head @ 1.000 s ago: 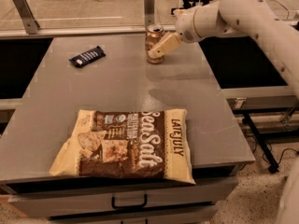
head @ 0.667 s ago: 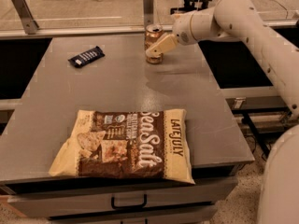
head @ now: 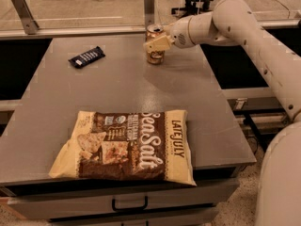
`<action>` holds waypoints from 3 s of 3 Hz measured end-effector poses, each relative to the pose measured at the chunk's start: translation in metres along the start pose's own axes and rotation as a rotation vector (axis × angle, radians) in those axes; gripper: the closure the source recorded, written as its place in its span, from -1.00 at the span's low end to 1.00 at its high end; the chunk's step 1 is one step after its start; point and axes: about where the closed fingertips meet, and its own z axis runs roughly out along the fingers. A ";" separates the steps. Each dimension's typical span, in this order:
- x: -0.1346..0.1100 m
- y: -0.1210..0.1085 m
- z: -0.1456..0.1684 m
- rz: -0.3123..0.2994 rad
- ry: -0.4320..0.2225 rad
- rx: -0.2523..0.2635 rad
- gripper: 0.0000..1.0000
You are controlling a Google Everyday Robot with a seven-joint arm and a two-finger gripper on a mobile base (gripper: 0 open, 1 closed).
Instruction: Move orange can near brown chip bag
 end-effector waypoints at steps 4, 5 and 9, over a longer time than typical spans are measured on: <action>-0.042 0.066 -0.001 0.000 -0.083 -0.167 1.00; -0.046 0.103 -0.016 0.000 -0.111 -0.192 1.00; 0.027 0.216 -0.089 0.059 -0.030 -0.269 0.19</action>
Offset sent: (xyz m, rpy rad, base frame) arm -0.0429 0.0414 0.0870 0.0938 -0.0597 0.1931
